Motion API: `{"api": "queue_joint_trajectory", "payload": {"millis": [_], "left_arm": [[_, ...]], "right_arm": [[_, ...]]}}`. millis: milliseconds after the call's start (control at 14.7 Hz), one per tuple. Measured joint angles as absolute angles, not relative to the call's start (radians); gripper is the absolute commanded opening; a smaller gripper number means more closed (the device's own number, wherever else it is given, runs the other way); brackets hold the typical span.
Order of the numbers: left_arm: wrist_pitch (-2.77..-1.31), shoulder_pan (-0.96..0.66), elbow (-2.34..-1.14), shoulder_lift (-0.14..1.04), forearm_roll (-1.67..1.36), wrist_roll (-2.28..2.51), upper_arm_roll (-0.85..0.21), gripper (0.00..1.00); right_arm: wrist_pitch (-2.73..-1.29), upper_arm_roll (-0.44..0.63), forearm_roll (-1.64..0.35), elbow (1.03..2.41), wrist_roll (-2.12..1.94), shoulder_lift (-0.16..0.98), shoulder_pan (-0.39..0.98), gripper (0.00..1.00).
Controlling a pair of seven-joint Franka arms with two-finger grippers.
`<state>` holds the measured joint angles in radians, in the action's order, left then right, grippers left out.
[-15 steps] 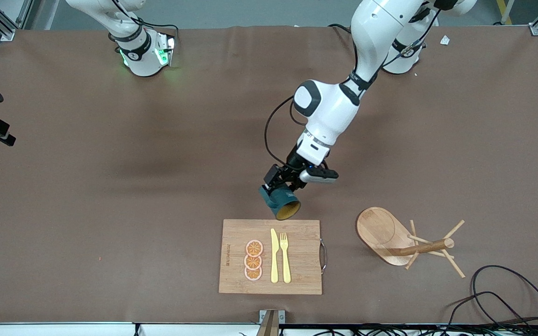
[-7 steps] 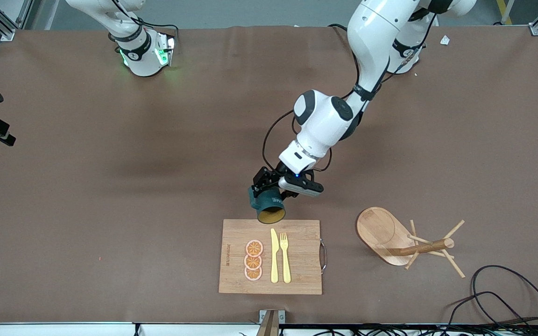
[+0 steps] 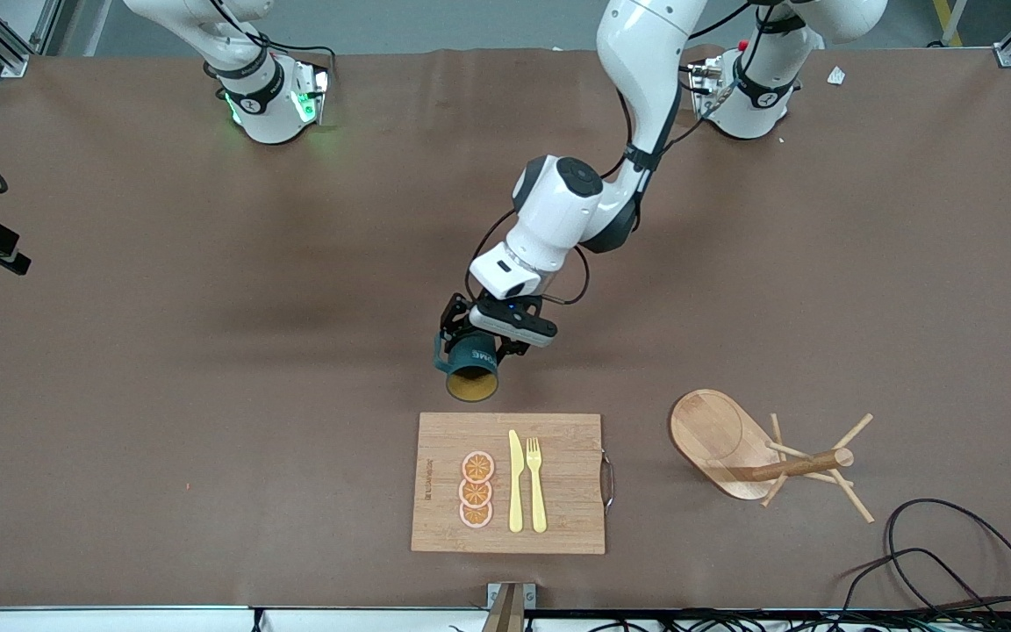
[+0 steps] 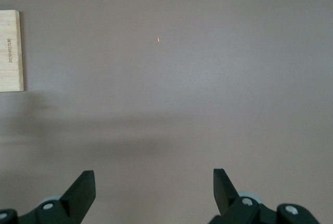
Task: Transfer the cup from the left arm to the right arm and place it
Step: 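Carry the mug toward the right arm and lower it onto the table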
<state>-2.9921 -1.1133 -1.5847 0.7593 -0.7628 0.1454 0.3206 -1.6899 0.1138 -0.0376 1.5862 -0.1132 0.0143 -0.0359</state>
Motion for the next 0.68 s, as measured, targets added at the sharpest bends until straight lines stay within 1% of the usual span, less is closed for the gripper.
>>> {"api": "queue_joint_trajectory", "payload": {"millis": [476,680], "left_arm": [[-3.009,-1.291,-1.537,0.894,-0.763,0.222,0.473,0.69],[-3.101,-1.334,-1.533,0.956,-0.763,0.233,0.487,0.69]], "right_arm": [[-1.690,0.114,-0.038,1.588,-0.113,0.014,-0.036,1.00],[-1.690,0.114,-0.038,1.589,-0.113,0.014,-0.036,1.00]]}}
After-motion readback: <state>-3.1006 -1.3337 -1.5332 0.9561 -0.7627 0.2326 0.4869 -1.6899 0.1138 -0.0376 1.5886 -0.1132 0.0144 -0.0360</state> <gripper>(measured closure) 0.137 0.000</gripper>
